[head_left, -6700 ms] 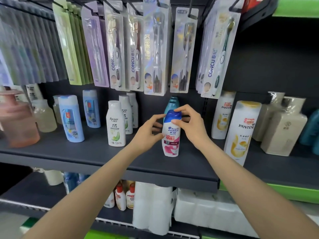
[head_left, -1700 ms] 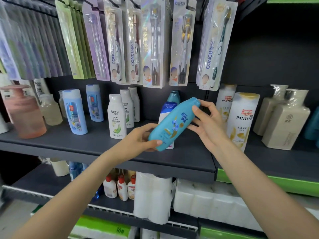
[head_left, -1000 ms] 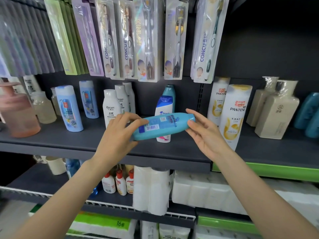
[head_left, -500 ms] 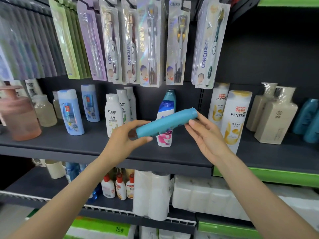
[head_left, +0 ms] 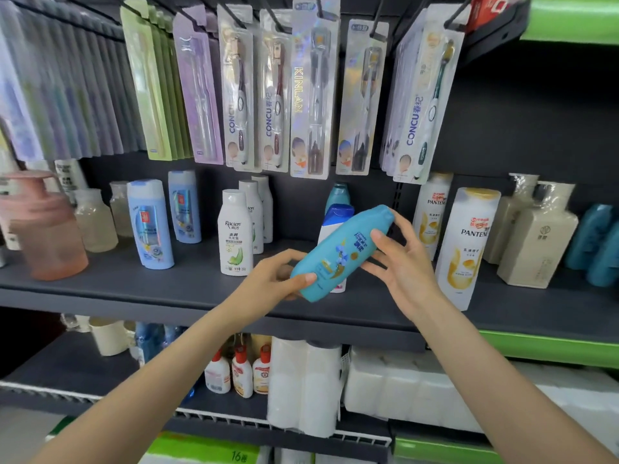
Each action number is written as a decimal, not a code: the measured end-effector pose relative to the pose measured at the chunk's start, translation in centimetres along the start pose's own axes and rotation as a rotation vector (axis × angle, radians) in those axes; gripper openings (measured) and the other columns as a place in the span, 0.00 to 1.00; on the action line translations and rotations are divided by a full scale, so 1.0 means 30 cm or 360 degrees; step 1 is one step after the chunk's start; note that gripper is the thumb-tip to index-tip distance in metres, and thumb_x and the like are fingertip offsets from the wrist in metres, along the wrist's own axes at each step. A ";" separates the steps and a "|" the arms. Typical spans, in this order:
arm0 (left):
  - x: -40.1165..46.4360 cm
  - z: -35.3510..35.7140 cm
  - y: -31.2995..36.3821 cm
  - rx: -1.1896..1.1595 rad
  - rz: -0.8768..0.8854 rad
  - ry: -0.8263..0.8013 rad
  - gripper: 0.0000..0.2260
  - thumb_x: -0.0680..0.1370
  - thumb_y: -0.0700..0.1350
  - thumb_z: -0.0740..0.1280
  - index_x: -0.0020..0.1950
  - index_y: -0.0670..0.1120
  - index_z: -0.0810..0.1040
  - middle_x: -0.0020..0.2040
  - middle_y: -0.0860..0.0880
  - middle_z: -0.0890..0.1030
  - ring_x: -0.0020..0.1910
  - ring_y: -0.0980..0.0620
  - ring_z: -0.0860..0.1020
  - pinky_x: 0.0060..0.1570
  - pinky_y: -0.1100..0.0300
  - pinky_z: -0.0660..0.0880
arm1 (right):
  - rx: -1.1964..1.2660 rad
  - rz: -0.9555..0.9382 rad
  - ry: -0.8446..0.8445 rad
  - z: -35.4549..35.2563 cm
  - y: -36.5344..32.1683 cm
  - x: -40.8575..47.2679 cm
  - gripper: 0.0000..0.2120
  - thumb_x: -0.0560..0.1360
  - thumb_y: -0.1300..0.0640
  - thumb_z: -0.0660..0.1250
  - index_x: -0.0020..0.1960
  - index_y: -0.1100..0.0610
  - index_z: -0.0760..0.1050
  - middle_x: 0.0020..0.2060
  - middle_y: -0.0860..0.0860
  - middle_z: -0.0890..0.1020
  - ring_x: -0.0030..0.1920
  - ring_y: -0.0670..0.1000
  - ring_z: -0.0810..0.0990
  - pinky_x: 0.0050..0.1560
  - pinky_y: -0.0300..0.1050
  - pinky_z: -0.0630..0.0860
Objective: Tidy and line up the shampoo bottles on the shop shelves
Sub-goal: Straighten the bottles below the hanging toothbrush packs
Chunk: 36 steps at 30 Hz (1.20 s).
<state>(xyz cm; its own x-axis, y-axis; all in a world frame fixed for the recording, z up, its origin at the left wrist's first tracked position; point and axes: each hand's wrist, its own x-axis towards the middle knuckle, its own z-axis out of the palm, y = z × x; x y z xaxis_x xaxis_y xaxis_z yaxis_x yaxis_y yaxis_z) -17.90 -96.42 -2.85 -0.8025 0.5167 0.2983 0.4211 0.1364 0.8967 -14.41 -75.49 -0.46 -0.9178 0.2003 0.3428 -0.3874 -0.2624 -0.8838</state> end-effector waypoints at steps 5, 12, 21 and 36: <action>0.060 -0.001 0.002 0.0331 0.0116 0.0110 0.11 0.75 0.46 0.69 0.57 0.54 0.76 0.48 0.56 0.82 0.46 0.61 0.80 0.47 0.71 0.74 | -0.0364 -0.0069 0.0045 -0.020 -0.028 0.018 0.20 0.74 0.61 0.68 0.63 0.46 0.73 0.46 0.56 0.83 0.50 0.50 0.83 0.42 0.46 0.82; 0.231 -0.005 0.020 0.0541 0.0394 0.0539 0.10 0.77 0.43 0.66 0.58 0.50 0.75 0.53 0.51 0.78 0.51 0.56 0.76 0.50 0.66 0.72 | -0.0883 -0.0226 0.0089 -0.115 -0.035 0.104 0.21 0.74 0.65 0.67 0.59 0.42 0.72 0.51 0.52 0.81 0.54 0.52 0.79 0.53 0.54 0.79; 0.436 0.003 0.035 0.0216 0.0106 0.0412 0.07 0.80 0.47 0.61 0.53 0.51 0.78 0.45 0.54 0.81 0.43 0.58 0.78 0.44 0.67 0.74 | -0.1072 -0.0224 -0.0017 -0.181 0.073 0.357 0.24 0.74 0.64 0.67 0.61 0.39 0.71 0.49 0.46 0.78 0.54 0.50 0.78 0.57 0.54 0.77; 0.431 0.028 0.048 0.0196 0.0075 0.0437 0.08 0.79 0.45 0.62 0.54 0.48 0.79 0.48 0.51 0.83 0.46 0.59 0.80 0.43 0.71 0.75 | -0.0889 -0.0123 -0.0178 -0.115 0.183 0.548 0.24 0.76 0.62 0.65 0.69 0.44 0.68 0.63 0.51 0.74 0.60 0.46 0.71 0.57 0.43 0.69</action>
<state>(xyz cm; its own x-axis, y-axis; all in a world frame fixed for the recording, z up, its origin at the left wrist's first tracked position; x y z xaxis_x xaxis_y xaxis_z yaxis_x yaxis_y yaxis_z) -27.32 -88.83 2.04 -0.8581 0.2793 0.4308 0.4951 0.2277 0.8385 -31.32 -70.40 -0.77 -0.9041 0.0902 0.4176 -0.3765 0.2937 -0.8786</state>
